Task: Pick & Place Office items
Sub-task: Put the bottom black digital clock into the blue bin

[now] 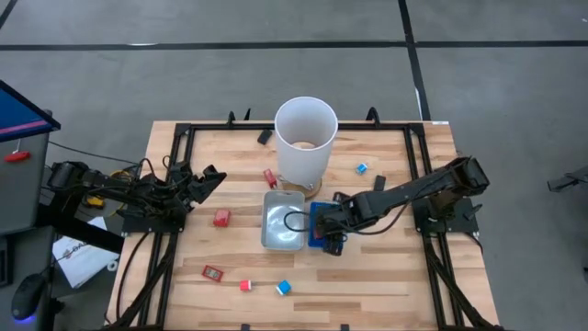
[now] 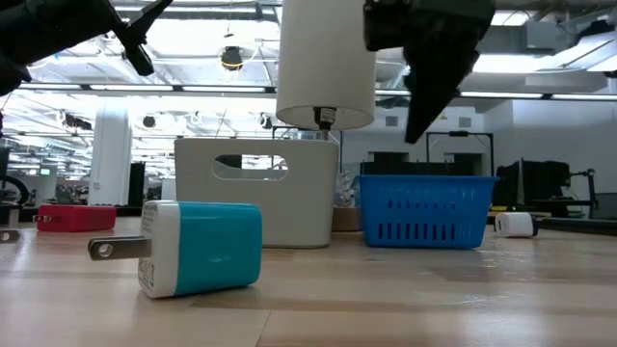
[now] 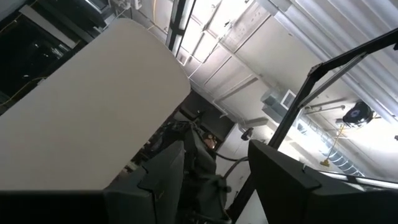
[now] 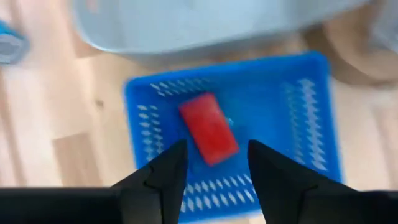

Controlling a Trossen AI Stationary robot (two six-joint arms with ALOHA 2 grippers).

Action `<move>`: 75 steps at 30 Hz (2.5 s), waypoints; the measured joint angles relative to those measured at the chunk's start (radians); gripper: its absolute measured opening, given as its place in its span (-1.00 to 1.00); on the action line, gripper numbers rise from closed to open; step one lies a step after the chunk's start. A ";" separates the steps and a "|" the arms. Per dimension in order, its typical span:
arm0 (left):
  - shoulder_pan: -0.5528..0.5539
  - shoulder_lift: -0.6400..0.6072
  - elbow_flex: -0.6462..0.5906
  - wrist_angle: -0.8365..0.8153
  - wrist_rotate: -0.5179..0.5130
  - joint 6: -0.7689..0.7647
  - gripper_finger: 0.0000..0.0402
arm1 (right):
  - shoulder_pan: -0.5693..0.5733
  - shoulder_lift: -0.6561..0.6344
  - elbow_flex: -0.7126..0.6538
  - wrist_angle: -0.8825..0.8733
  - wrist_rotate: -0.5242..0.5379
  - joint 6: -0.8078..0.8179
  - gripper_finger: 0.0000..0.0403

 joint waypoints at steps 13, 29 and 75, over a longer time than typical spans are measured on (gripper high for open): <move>0.000 0.000 0.000 -0.014 0.000 0.022 -0.12 | 0.044 -0.049 0.000 -0.418 0.133 0.808 -0.13; 0.000 0.000 0.000 -0.028 -0.001 -0.002 -0.12 | -0.081 -0.205 -0.153 -0.631 0.133 1.348 0.17; 0.000 0.000 0.000 -0.015 0.001 0.001 -0.12 | -0.862 -0.420 -0.661 0.032 -0.194 0.784 0.17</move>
